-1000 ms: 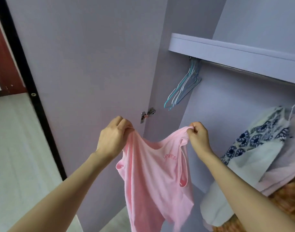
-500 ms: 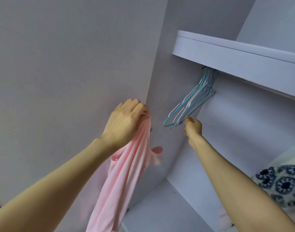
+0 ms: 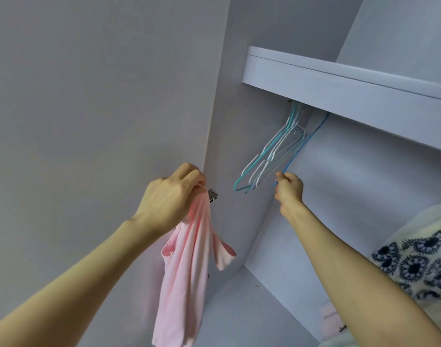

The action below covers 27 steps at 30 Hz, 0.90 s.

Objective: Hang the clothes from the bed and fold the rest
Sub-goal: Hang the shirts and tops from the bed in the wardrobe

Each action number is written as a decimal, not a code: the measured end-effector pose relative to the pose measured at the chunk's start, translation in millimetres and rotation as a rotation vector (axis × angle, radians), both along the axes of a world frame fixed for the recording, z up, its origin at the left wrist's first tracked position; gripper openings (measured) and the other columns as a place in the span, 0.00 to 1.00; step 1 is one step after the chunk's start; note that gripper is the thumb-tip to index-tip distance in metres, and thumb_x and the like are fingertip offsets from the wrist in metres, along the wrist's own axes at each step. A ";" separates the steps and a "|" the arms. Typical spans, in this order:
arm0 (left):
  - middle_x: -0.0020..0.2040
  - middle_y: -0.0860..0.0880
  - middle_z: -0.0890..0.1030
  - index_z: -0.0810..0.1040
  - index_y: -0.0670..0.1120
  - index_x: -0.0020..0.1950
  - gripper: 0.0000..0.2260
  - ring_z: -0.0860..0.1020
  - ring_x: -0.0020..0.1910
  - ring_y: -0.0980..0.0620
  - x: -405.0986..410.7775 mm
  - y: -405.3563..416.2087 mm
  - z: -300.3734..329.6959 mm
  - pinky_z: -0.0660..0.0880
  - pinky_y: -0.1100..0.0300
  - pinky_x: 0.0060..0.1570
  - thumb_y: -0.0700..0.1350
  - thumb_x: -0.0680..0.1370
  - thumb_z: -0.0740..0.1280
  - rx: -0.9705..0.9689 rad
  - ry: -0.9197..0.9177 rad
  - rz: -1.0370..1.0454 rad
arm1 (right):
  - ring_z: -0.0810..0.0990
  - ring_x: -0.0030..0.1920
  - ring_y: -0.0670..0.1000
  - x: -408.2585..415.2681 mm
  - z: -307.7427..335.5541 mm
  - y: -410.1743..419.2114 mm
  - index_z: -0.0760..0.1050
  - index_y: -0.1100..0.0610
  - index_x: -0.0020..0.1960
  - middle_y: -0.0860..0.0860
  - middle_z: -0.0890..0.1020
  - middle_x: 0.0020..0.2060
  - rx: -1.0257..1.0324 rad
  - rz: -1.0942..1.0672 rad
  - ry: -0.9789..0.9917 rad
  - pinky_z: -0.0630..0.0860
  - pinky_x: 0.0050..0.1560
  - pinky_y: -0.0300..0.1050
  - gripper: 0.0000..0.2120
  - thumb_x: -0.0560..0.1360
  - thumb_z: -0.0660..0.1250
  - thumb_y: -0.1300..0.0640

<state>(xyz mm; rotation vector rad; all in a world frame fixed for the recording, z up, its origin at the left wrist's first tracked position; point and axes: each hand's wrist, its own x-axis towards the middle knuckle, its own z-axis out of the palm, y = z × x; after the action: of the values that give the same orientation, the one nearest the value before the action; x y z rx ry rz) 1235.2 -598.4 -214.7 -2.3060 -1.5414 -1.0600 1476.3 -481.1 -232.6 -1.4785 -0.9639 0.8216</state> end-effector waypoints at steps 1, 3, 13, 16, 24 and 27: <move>0.47 0.49 0.79 0.76 0.44 0.48 0.03 0.72 0.30 0.44 -0.9 -3.2 -5.1 0.65 0.60 0.30 0.40 0.78 0.63 -0.037 -0.003 0.015 | 0.63 0.29 0.48 2.9 0.1 -7.7 0.67 0.57 0.38 0.51 0.68 0.32 0.007 0.015 -0.020 0.61 0.30 0.38 0.11 0.80 0.57 0.62; 0.44 0.51 0.79 0.73 0.46 0.49 0.04 0.70 0.32 0.47 -3.8 -11.7 -14.1 0.63 0.59 0.32 0.44 0.80 0.60 -0.106 0.004 0.052 | 0.66 0.31 0.45 6.1 -4.1 -27.6 0.70 0.59 0.47 0.50 0.72 0.38 0.019 0.043 -0.038 0.63 0.32 0.37 0.05 0.79 0.57 0.64; 0.54 0.48 0.69 0.72 0.45 0.54 0.07 0.75 0.41 0.40 -22.0 -92.2 -41.4 0.75 0.48 0.42 0.45 0.81 0.58 -0.373 -0.040 -0.074 | 0.72 0.37 0.48 -14.0 -82.4 -212.4 0.68 0.54 0.44 0.52 0.74 0.39 -0.005 0.139 -0.060 0.68 0.39 0.39 0.13 0.74 0.60 0.72; 0.53 0.50 0.66 0.68 0.47 0.54 0.06 0.74 0.40 0.39 -34.0 -115.8 -52.2 0.73 0.52 0.42 0.46 0.81 0.54 -0.451 0.063 -0.099 | 0.76 0.36 0.51 -17.0 -87.4 -249.0 0.67 0.55 0.48 0.52 0.75 0.37 0.013 0.031 0.155 0.73 0.42 0.42 0.12 0.74 0.62 0.71; 0.45 0.45 0.71 0.67 0.46 0.46 0.05 0.70 0.40 0.44 -54.8 -147.6 -67.2 0.65 0.60 0.42 0.38 0.80 0.57 -0.587 -0.128 -0.232 | 0.74 0.41 0.50 -23.6 -108.4 -313.0 0.70 0.51 0.51 0.49 0.75 0.40 -0.111 -0.103 -0.183 0.68 0.41 0.45 0.10 0.80 0.54 0.48; 0.43 0.45 0.73 0.69 0.50 0.42 0.10 0.70 0.38 0.48 -58.8 -156.0 -62.4 0.65 0.69 0.39 0.35 0.78 0.61 -0.574 -0.250 -0.244 | 0.67 0.28 0.44 -27.9 -110.9 -331.1 0.69 0.53 0.42 0.46 0.69 0.27 0.000 -0.086 -0.334 0.64 0.30 0.39 0.10 0.80 0.57 0.50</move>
<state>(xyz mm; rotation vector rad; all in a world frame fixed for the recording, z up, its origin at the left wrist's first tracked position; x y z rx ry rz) 1176.4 -754.3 -277.0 -2.8943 -1.8953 -1.1060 1448.4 -812.2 -343.5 -1.6773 -1.1356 0.5206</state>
